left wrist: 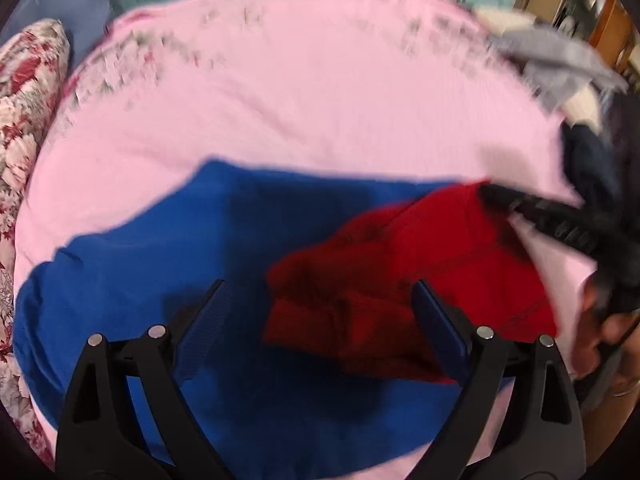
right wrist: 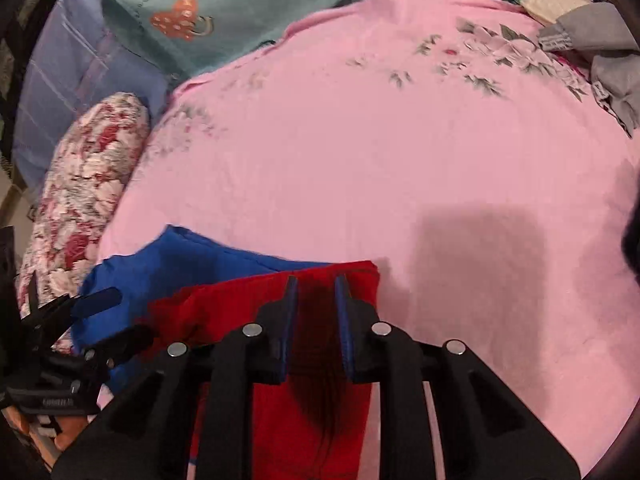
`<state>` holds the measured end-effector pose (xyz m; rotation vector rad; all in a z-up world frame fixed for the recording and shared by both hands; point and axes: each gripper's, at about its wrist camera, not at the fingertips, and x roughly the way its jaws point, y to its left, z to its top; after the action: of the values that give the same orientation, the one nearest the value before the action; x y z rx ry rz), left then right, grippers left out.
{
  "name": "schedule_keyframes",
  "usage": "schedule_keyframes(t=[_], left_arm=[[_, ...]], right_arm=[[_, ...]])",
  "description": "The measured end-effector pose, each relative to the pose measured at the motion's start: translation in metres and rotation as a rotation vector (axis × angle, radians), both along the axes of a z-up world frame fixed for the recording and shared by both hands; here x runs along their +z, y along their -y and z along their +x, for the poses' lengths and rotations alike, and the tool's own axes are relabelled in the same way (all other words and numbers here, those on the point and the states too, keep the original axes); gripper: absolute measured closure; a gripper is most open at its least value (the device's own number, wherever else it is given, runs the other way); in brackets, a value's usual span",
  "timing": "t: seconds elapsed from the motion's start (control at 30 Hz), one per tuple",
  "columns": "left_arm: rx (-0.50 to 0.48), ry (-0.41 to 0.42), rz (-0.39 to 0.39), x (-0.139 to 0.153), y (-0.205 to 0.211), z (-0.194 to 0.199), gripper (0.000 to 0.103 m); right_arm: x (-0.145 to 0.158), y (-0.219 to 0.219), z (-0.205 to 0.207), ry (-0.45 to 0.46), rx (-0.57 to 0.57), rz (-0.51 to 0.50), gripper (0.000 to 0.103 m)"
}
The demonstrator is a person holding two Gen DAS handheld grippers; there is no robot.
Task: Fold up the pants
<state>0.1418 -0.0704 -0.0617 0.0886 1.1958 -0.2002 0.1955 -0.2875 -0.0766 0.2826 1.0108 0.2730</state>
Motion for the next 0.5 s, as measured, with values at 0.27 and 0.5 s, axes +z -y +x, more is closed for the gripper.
schedule_keyframes(t=[0.27,0.5], left_arm=[[0.071,-0.022,-0.083,-0.003,-0.019,-0.003,0.004],[0.094,-0.03,-0.09,-0.008,-0.021,-0.006,0.003]], right_arm=[[0.009,0.028,-0.051,0.022,0.046,0.065,0.07],[-0.005,-0.002,-0.098,0.019,0.166,-0.102,0.057]])
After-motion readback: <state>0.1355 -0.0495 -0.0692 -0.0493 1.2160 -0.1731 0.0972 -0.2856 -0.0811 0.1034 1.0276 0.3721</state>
